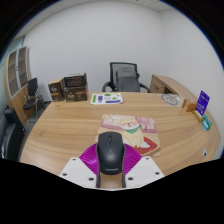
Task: Arrange mouse
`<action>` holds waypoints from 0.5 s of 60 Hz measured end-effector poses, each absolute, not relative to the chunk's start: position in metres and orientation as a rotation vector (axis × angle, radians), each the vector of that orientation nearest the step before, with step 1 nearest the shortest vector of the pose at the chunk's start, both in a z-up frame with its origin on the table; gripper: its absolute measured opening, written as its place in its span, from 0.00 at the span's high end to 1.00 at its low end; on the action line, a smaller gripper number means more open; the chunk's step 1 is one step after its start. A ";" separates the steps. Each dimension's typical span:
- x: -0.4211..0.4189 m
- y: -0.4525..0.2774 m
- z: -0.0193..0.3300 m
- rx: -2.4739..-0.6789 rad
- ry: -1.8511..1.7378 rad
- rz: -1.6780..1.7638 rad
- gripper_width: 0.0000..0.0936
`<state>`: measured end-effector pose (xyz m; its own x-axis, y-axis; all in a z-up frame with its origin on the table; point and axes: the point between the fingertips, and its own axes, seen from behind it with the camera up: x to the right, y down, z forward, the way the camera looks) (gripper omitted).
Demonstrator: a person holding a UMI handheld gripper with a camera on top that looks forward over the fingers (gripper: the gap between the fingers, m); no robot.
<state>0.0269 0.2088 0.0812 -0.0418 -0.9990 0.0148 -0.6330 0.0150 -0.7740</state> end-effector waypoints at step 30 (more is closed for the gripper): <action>0.150 0.126 0.037 -1.635 1.816 -0.907 0.70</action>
<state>0.1497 0.1262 0.0370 -0.1281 -0.9905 0.0506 -0.6352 0.0428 -0.7712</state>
